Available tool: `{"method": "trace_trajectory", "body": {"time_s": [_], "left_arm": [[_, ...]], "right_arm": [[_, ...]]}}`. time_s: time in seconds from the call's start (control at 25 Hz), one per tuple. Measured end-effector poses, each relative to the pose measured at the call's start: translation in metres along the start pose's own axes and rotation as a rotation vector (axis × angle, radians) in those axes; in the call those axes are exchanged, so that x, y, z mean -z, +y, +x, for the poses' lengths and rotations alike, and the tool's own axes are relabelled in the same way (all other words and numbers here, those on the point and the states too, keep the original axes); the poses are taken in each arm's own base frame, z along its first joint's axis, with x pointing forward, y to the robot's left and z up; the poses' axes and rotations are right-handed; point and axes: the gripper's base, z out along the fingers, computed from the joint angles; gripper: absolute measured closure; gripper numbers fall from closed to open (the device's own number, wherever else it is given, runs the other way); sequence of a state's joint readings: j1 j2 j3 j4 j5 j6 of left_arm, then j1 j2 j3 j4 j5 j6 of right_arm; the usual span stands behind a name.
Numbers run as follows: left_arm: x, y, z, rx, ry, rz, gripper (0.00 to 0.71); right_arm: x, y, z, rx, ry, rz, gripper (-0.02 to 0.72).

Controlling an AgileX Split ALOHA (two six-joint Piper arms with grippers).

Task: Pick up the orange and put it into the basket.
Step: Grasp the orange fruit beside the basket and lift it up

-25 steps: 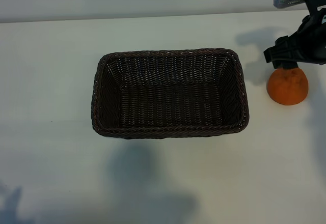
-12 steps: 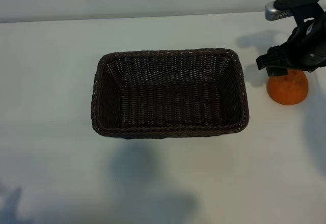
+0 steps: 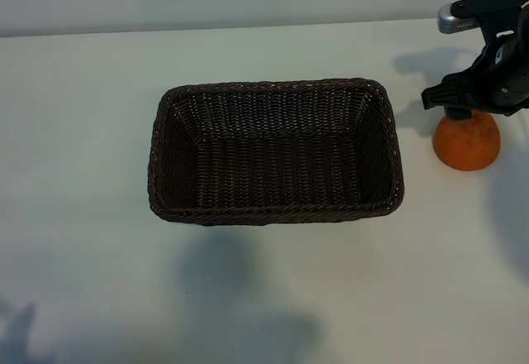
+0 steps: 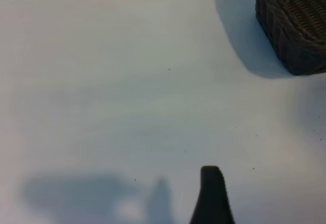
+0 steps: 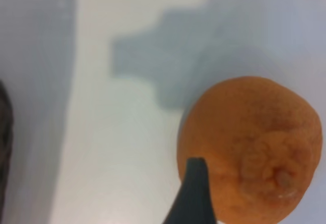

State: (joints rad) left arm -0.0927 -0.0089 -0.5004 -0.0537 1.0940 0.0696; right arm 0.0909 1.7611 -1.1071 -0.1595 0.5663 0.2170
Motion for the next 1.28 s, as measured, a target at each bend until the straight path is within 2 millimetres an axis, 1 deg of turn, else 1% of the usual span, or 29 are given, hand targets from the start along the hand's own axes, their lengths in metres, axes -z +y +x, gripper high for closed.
{"method": "trace_trajectory", "body": {"time_s": [0.16, 0.24, 0.44, 0.68, 0.76, 0.8, 0.88, 0.92, 1.0, 1.04, 1.08, 1.12, 1.28], "left_arm": [[0.000, 0.000, 0.000, 0.000, 0.000, 0.000, 0.171], [0.000, 0.000, 0.000, -0.001, 0.000, 0.000, 0.171], [0.000, 0.000, 0.000, -0.001, 0.000, 0.000, 0.171], [0.000, 0.000, 0.000, -0.001, 0.000, 0.000, 0.171], [0.000, 0.000, 0.000, -0.001, 0.000, 0.000, 0.171], [0.000, 0.000, 0.000, -0.001, 0.000, 0.000, 0.171], [0.000, 0.000, 0.000, -0.001, 0.000, 0.000, 0.171], [0.000, 0.000, 0.000, -0.001, 0.000, 0.000, 0.171], [0.000, 0.000, 0.000, -0.001, 0.000, 0.000, 0.171], [0.000, 0.000, 0.000, -0.001, 0.000, 0.000, 0.171], [0.000, 0.000, 0.000, -0.001, 0.000, 0.000, 0.171], [0.000, 0.000, 0.000, -0.001, 0.000, 0.000, 0.171], [0.000, 0.000, 0.000, 0.000, 0.000, 0.000, 0.171]], "right_arm": [[0.000, 0.000, -0.002, -0.002, -0.022, -0.004, 0.108], [-0.004, 0.001, -0.002, -0.001, -0.022, -0.005, 0.108], [-0.025, 0.002, 0.003, 0.005, 0.027, -0.001, 0.108], [-0.039, 0.004, 0.006, 0.009, 0.040, -0.004, 0.109], [-0.047, 0.004, 0.008, 0.011, 0.062, -0.002, 0.121], [-0.051, 0.004, 0.010, 0.013, 0.073, -0.001, 0.141], [-0.053, 0.004, 0.011, 0.016, 0.083, 0.002, 0.222], [-0.053, 0.004, 0.011, 0.015, 0.083, 0.002, 0.291], [-0.053, 0.004, 0.011, 0.015, 0.082, 0.002, 0.465], [-0.053, 0.004, 0.011, 0.014, 0.082, 0.002, 0.538], [-0.053, 0.004, 0.011, 0.013, 0.082, 0.002, 0.591], [-0.053, 0.004, 0.010, 0.013, 0.081, 0.002, 0.612], [-0.050, 0.004, 0.009, 0.016, 0.078, 0.005, 0.612]]}}
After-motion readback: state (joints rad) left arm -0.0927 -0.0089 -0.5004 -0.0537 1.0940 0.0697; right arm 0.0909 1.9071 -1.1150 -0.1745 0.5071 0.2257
